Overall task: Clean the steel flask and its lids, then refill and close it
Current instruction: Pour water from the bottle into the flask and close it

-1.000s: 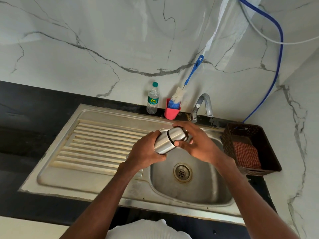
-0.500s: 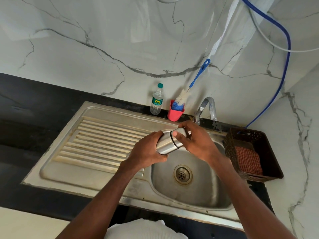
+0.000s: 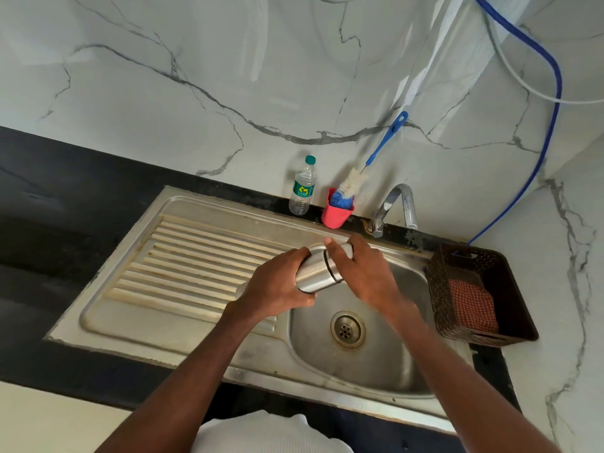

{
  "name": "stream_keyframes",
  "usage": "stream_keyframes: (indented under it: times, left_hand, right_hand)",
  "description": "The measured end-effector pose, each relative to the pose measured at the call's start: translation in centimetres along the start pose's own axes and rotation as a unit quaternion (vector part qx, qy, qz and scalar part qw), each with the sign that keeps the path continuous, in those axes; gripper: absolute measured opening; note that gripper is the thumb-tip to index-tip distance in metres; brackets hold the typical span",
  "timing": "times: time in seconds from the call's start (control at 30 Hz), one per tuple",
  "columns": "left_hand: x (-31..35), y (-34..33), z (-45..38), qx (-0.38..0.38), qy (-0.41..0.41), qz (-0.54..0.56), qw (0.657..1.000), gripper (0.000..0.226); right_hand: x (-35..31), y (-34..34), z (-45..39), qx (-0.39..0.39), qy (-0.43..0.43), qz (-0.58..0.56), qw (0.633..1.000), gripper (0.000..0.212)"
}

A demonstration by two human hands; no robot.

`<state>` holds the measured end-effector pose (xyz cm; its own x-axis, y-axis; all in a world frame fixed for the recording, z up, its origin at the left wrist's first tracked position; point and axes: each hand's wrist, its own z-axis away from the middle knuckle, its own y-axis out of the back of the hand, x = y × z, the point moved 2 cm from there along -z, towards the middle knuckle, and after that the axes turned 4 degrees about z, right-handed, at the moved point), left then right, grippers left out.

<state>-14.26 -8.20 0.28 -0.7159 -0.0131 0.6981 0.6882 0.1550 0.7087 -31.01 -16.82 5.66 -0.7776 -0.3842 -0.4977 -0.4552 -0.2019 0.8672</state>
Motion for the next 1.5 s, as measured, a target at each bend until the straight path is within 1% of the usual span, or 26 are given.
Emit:
stream_keyframes:
  times: [0.03,0.07,0.13,0.17,0.2,0.23,0.3,0.33,0.37,0.4,0.43,0.47,0.53,0.57,0.6,0.63,0.7,0.77,0.83,0.9,0.97,1.03,1.2,1.3,1.4,1.5]
  left_hand:
    - [-0.5,0.3,0.1,0.003,0.006,0.005,1.000,0.056]
    - [-1.0,0.6,0.2,0.004,0.013,0.024,1.000,0.054]
    - [-1.9,1.3,0.3,-0.009,0.024,0.083,0.996,0.051]
    - [-2.1,1.5,0.3,-0.023,0.025,0.108,0.994,0.050]
    - [-2.2,1.6,0.3,-0.035,0.023,0.122,0.992,0.050]
    - [-2.1,1.7,0.3,-0.041,0.023,0.125,0.991,0.050]
    - [-2.0,2.1,0.5,-0.028,0.036,0.117,0.992,0.051]
    - [-2.3,2.2,0.6,-0.019,0.044,0.114,0.992,0.052]
    - [-2.7,2.5,0.7,-0.013,0.049,0.114,0.992,0.053]
    - [-3.1,2.8,0.9,-0.008,0.050,0.114,0.992,0.054]
    - [-3.5,3.1,1.1,-0.005,0.049,0.114,0.992,0.055]
    - [-3.9,3.7,1.3,-0.003,0.046,0.117,0.992,0.055]
    - [-4.5,4.7,1.4,-0.014,0.039,0.138,0.990,0.055]
    - [-4.8,5.1,1.3,-0.017,0.038,0.154,0.987,0.055]
    - [-5.2,5.3,1.3,-0.015,0.041,0.169,0.985,0.054]
    - [-5.7,5.6,1.3,-0.005,0.048,0.179,0.983,0.053]
    - [-6.9,6.2,1.5,0.022,0.063,0.182,0.981,0.053]
    - [-8.1,6.5,1.7,0.038,0.078,0.181,0.980,0.055]
    - [-9.8,6.7,2.1,0.051,0.095,0.208,0.972,0.061]
    - [-11.6,7.3,2.4,0.085,0.126,0.247,0.957,0.064]
    - [-13.4,8.2,2.6,0.130,0.161,0.284,0.936,0.060]
    - [-14.9,9.4,2.6,0.152,0.174,0.308,0.923,0.059]
    - [-17.7,10.9,2.2,0.158,0.188,0.380,0.892,0.071]
    - [-19.2,10.4,2.1,0.155,0.194,0.386,0.888,0.081]
    - [-19.6,10.3,2.4,0.163,0.205,0.368,0.892,0.073]
    - [-19.6,10.0,2.5,0.151,0.207,0.359,0.897,0.072]
  right_hand:
    - [-0.3,0.0,-0.1,-0.036,0.034,0.008,0.999,0.064]
    - [-0.8,0.3,-0.1,-0.050,0.111,0.038,0.992,0.063]
    - [-1.3,1.0,-0.1,-0.025,0.277,0.100,0.955,0.061]
    - [-1.5,1.1,-0.3,-0.002,0.321,0.111,0.941,0.058]
    - [-1.8,0.8,-0.6,0.028,0.339,0.109,0.934,0.050]
    - [-2.4,0.4,-0.8,0.062,0.330,0.093,0.937,0.040]
    - [-4.0,-0.5,-1.7,0.105,0.239,0.037,0.965,0.030]
    - [-4.7,-1.0,-2.1,0.109,0.186,0.026,0.976,0.029]
    - [-5.3,-1.6,-2.4,0.106,0.157,0.032,0.981,0.028]
    - [-5.7,-2.0,-2.5,0.099,0.161,0.043,0.981,0.029]
    - [-6.1,-2.1,-2.4,0.090,0.194,0.045,0.976,0.029]
    - [-6.5,-2.1,-2.4,0.080,0.248,0.043,0.965,0.031]
    - [-7.2,-2.1,-2.3,0.076,0.355,0.059,0.930,0.033]
    - [-7.7,-2.2,-2.4,0.086,0.376,0.069,0.920,0.032]
    - [-8.4,-2.4,-2.6,0.101,0.369,0.069,0.921,0.030]
    - [-9.4,-2.8,-3.0,0.112,0.339,0.062,0.932,0.027]
    - [-11.8,-3.8,-3.4,0.120,0.254,0.067,0.957,0.025]
    - [-14.0,-5.1,-3.9,0.090,0.180,0.102,0.974,0.023]
    - [-16.3,-6.3,-4.8,0.042,0.147,0.167,0.974,0.024]
    - [-18.5,-7.5,-5.6,-0.009,0.161,0.187,0.969,0.031]
    - [-20.2,-8.6,-6.2,-0.066,0.173,0.148,0.971,0.041]
    - [-21.7,-9.7,-6.7,-0.084,0.169,0.114,0.975,0.048]
    - [-24.4,-11.6,-6.9,-0.045,0.142,0.048,0.988,0.067]
    - [-25.0,-12.7,-6.8,-0.029,0.133,0.019,0.990,0.079]
    - [-24.8,-13.8,-6.5,-0.021,0.130,0.007,0.991,0.083]
    - [-24.4,-14.4,-6.2,-0.009,0.122,0.003,0.992,0.084]
